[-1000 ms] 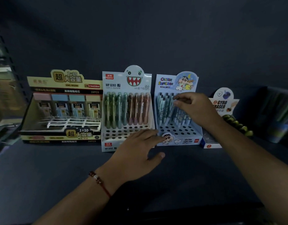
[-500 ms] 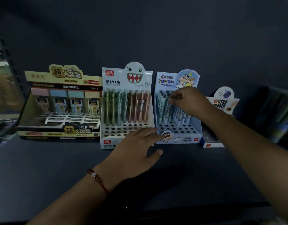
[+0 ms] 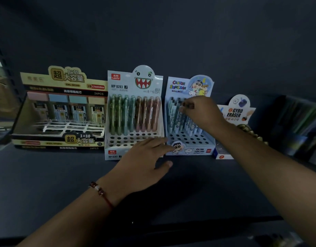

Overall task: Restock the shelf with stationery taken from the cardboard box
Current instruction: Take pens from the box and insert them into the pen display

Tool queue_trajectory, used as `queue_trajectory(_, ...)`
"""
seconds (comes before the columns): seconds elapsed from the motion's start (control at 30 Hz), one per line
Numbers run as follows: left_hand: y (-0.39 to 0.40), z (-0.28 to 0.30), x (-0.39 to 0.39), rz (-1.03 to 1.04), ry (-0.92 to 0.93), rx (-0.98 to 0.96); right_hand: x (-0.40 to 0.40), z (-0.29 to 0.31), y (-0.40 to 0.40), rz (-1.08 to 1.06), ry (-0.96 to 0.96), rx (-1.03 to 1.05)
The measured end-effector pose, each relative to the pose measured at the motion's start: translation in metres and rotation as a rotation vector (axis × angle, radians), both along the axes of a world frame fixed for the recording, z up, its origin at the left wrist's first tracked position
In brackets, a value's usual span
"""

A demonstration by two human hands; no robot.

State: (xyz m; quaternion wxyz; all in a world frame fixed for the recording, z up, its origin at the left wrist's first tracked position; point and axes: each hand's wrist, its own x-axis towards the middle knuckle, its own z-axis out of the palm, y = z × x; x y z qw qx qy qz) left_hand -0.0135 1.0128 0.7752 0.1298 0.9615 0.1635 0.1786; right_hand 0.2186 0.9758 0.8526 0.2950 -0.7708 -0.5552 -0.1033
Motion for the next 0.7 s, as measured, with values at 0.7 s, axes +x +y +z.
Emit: queue_trajectory(0.7, -0.218, -0.016, 0.055, -0.574, 0.062, -0.032, -0.038, -0.101, -0.428, -0.155, 0.162, -0.144)
